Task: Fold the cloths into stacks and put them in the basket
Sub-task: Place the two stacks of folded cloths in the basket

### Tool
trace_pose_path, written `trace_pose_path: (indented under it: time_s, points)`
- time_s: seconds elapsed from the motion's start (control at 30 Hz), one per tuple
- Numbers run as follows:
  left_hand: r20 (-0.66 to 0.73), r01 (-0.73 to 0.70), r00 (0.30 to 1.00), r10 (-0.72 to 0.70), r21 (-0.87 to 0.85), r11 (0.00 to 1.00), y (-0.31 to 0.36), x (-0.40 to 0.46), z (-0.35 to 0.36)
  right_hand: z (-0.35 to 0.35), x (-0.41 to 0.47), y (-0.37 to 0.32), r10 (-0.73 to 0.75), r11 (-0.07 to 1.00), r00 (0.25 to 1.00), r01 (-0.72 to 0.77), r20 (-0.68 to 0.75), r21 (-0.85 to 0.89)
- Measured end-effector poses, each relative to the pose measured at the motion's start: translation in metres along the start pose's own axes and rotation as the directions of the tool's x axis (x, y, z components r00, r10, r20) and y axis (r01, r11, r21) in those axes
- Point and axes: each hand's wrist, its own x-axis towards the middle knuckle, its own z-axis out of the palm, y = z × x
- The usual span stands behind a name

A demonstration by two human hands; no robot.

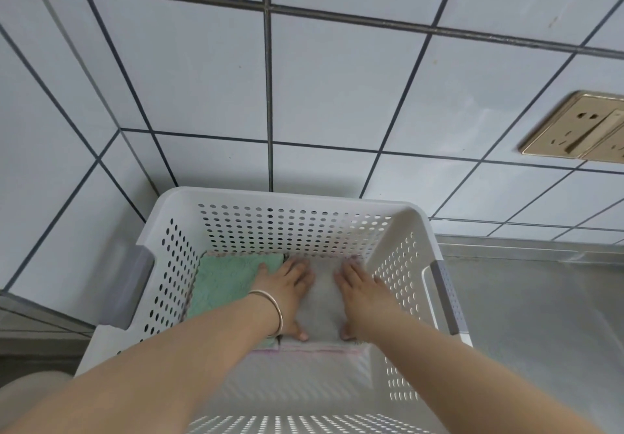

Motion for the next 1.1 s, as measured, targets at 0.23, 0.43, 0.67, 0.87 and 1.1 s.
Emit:
trace_pose_path:
  time_s: [0.23,0.43,0.67,0.87,1.1]
  points:
    - [0.069,-0.001,0.998,0.004,-0.053,0.999,-0.006,0.008,0.008,0.021,0.008,-0.007,0.021,0.997,1.000,-0.021,0.000,0.069]
    - [0.107,-0.023,0.994,0.033,-0.088,0.996,0.012,-0.012,-0.042,-0.025,-0.001,-0.026,0.049,0.987,0.996,-0.036,0.075,-0.156]
    - [-0.486,0.117,0.857,-0.169,-0.136,0.984,-0.013,-0.109,-0.110,-0.096,-0.058,-0.032,-0.027,0.972,0.635,0.195,-0.772,0.127]
    - [-0.525,0.194,0.568,-0.634,-0.663,0.723,-0.056,-0.168,-0.058,-0.059,-0.093,0.009,0.318,0.935,0.527,-0.038,-0.788,0.352]
    - [-0.210,0.307,0.565,-0.798,-0.844,0.439,-0.067,-0.167,-0.014,-0.050,-0.097,0.031,0.648,0.549,0.663,-0.064,-0.376,0.833]
